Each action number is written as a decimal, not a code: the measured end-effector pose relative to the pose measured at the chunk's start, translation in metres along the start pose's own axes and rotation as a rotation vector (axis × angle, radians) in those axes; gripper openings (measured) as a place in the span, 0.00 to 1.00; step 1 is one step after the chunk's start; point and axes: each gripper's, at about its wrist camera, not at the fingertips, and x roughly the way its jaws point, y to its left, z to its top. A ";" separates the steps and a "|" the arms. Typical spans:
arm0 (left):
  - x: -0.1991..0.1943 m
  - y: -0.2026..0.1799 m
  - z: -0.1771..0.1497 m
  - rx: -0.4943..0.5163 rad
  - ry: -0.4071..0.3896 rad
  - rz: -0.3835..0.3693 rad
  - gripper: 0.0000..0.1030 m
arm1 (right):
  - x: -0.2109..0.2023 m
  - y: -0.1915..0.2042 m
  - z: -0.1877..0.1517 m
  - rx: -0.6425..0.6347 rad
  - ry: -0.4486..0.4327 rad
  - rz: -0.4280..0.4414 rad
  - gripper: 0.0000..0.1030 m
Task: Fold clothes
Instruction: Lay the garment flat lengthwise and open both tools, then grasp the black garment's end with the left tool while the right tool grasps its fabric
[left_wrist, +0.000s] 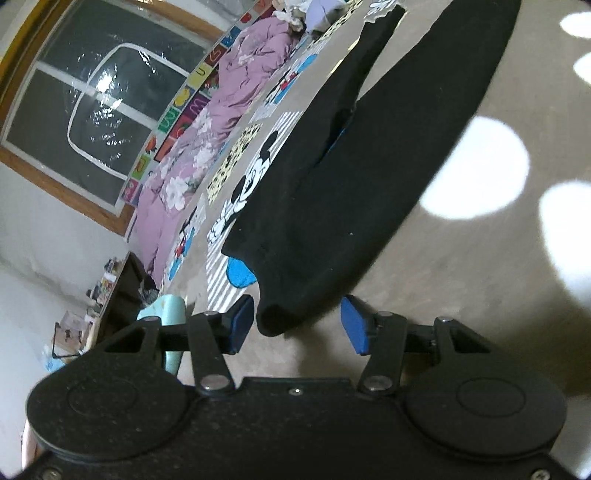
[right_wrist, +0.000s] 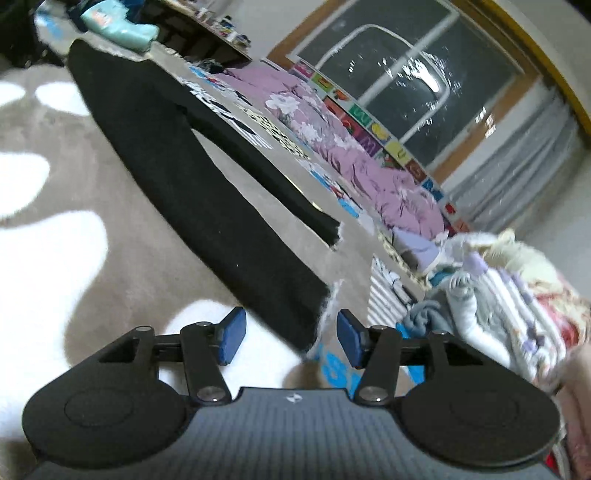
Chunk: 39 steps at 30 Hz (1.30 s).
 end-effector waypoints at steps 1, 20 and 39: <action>0.001 0.000 0.000 0.002 -0.006 0.003 0.52 | 0.000 0.002 0.000 -0.021 -0.005 -0.008 0.53; 0.002 0.031 0.008 -0.145 -0.097 0.018 0.13 | 0.003 -0.018 0.009 0.056 -0.025 0.040 0.04; 0.073 0.116 0.043 -0.575 -0.123 -0.113 0.09 | 0.106 -0.121 0.091 0.145 -0.023 0.118 0.04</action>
